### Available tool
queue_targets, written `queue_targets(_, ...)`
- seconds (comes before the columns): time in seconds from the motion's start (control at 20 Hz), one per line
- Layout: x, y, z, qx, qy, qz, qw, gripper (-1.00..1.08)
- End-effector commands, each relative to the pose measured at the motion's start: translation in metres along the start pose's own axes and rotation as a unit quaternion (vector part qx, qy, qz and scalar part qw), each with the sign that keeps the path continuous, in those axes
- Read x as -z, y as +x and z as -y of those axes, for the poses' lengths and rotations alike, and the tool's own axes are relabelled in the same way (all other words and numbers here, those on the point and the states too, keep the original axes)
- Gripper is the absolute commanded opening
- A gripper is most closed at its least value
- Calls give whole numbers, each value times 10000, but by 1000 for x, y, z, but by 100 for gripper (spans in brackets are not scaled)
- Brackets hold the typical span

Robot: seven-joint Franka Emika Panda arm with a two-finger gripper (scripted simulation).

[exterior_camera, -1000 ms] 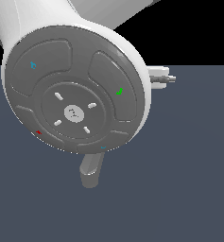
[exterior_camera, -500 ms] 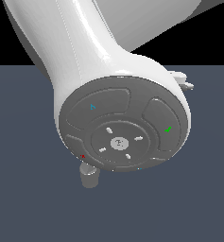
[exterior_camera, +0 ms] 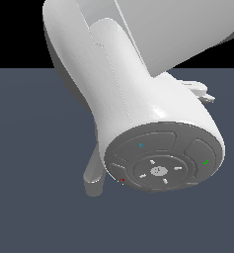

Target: Turn on the faucet by rotating a designated handle.

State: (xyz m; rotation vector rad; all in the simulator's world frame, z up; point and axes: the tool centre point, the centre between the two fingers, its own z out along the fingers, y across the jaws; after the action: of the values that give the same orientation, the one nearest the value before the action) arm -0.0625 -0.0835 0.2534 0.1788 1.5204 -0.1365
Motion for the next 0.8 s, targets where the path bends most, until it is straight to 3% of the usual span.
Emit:
queue_targets(0.0,-4,9,-6,234,-375,-191,9988,-100)
queue_targets(0.75,-3,41,12,261,-362,-203,9988,-100)
